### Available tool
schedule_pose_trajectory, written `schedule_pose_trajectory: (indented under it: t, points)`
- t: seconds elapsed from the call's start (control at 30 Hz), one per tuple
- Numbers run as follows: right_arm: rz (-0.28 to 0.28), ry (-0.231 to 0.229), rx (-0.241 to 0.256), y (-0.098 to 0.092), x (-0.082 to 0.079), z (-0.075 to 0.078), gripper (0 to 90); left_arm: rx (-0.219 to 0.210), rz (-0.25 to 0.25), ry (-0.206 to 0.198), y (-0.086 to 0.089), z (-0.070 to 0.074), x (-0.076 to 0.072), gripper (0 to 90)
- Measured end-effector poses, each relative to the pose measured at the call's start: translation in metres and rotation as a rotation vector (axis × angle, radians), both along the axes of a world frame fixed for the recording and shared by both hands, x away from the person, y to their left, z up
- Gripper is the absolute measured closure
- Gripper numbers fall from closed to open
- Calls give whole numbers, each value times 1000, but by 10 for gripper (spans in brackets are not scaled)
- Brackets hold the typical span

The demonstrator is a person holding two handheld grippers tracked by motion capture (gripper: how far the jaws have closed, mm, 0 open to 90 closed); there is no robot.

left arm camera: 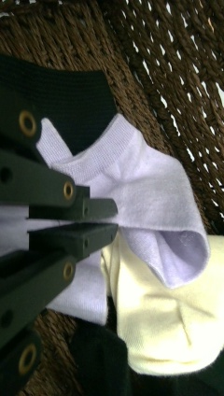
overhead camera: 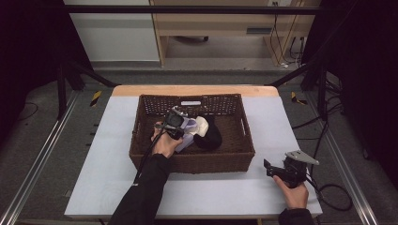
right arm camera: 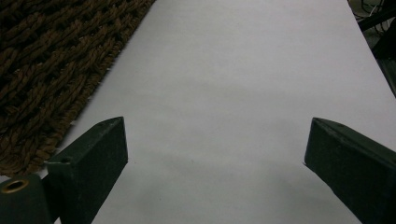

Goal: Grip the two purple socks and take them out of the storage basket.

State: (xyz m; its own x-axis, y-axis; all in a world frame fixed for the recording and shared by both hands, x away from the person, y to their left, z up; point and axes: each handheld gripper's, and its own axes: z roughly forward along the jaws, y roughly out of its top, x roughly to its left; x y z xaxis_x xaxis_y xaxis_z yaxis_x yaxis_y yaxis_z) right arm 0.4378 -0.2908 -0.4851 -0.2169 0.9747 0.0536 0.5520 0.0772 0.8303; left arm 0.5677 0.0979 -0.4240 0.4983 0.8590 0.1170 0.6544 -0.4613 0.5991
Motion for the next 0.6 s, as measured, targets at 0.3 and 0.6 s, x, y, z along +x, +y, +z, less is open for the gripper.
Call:
schedule_pose_trajectory:
  t: [0.3, 0.6]
  points:
    - [2, -4, -2, 0, 0, 0, 64, -37, -2, -74, 2, 10, -7, 890]
    - [1, -1, 0, 0, 0, 0, 64, -131, -7, -197, 10, 22, -16, 894]
